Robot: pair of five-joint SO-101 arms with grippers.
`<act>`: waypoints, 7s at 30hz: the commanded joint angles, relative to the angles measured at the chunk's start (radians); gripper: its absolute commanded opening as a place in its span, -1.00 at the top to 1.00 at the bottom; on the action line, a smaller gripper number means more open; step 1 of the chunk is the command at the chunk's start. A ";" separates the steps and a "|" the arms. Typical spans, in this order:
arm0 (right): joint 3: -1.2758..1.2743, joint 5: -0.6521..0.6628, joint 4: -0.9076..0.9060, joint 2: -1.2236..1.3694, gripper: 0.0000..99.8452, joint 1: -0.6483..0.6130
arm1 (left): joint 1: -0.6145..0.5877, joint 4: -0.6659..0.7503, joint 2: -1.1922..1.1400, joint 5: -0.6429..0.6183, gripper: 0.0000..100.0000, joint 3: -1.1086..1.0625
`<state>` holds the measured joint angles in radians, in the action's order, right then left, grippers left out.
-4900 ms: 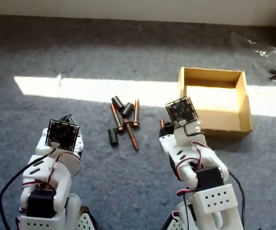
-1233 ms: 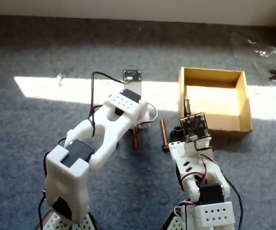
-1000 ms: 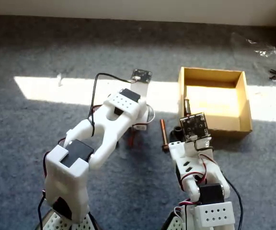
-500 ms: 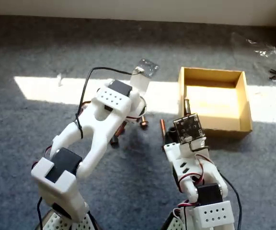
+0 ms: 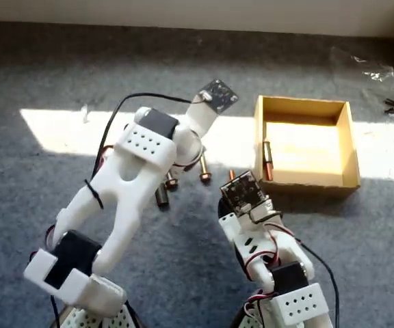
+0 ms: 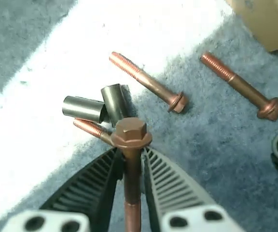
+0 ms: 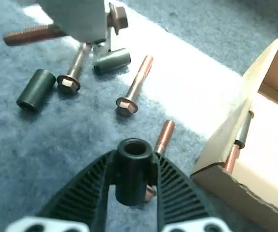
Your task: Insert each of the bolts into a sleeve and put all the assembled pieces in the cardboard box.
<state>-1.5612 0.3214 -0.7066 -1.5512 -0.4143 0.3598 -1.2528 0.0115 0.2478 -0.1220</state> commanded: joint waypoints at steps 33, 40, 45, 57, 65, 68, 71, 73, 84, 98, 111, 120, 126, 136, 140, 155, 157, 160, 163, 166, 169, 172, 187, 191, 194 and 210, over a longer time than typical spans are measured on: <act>0.005 0.008 0.220 -0.002 0.99 -0.208 | -0.068 0.470 1.138 -0.186 0.99 -0.720; 0.001 -0.120 0.344 -0.002 0.99 -0.208 | -0.071 0.517 1.198 -0.341 0.99 -0.727; 0.007 -0.166 0.352 -0.004 0.99 -0.217 | -0.068 0.517 1.237 -0.414 0.99 -0.727; 0.001 -0.250 0.412 -0.004 0.99 -0.315 | -0.007 0.875 1.360 -0.443 0.99 -1.000; 0.008 -0.232 0.412 -0.004 0.99 -0.312 | 0.081 0.881 1.379 -0.448 0.99 -1.049; 0.008 -0.178 0.412 -0.004 0.99 -0.317 | 0.102 0.881 1.379 -0.446 0.99 -1.055; 0.008 -0.172 0.410 -0.004 0.99 -0.317 | 0.101 0.881 1.379 -0.446 0.99 -1.069; 0.007 -0.169 0.410 -0.004 0.99 -0.311 | 0.101 0.879 1.379 -0.446 0.99 -1.070; 0.008 -0.173 0.412 -0.005 0.99 -0.266 | 0.107 0.872 1.379 -0.446 0.99 -1.081; 0.010 -0.172 0.415 -0.005 0.99 -0.266 | 0.128 0.835 1.380 -0.446 0.99 -1.078; 0.010 -0.170 0.410 -0.005 0.99 -0.265 | 0.128 0.838 1.380 -0.520 0.99 -1.106; 0.010 -0.169 0.410 -0.005 0.99 -0.263 | 0.130 0.833 1.380 -0.523 0.99 -1.112; 0.010 -0.169 0.414 -0.005 0.99 -0.263 | 0.131 0.798 1.380 -0.525 0.99 -1.112; 0.010 -0.169 0.412 -0.005 0.99 -0.263 | 0.128 0.799 1.380 -0.523 0.99 -1.153; 0.010 -0.169 0.412 -0.005 0.99 -0.263 | 0.127 0.801 1.380 -0.520 0.99 -1.179; 0.074 -0.334 0.410 -0.005 0.99 -0.173 | 0.101 0.798 1.575 -0.519 0.99 -1.262; 0.074 -0.330 0.410 -0.005 0.99 -0.173 | 0.102 0.798 1.610 -0.516 0.99 -1.276; 0.074 -0.328 0.410 -0.005 0.99 -0.173 | 0.108 0.798 1.624 -0.451 0.98 -1.277; 0.074 -0.328 0.410 -0.005 0.99 -0.173 | 0.108 0.798 1.623 -0.446 0.98 -1.277; 0.074 -0.328 0.410 -0.005 0.99 -0.173 | 0.108 0.798 1.623 -0.446 0.94 -1.279; 0.074 -0.328 0.410 -0.005 0.99 -0.173 | 0.108 0.798 1.623 -0.446 0.82 -1.290; 0.074 -0.328 0.410 -0.005 0.99 -0.173 | 0.108 0.798 1.623 -0.445 0.80 -1.313; 0.077 -0.328 0.409 -0.005 0.99 -0.165 | 0.097 0.801 1.632 -0.440 0.80 -1.313; 0.085 -0.304 0.300 -0.004 0.99 -0.136 | 0.027 0.802 1.632 -0.440 0.80 -1.308; 0.162 -0.290 0.205 0.002 0.99 -0.088 | -0.039 0.801 1.632 -0.440 0.80 -1.308; 0.588 -0.209 -0.047 0.344 0.99 0.321 | -0.232 0.798 1.623 -0.440 0.80 -1.360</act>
<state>-1.1040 0.0944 -0.7526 -1.3548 -0.1657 0.1619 -0.4534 1.6287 -0.2002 -1.4753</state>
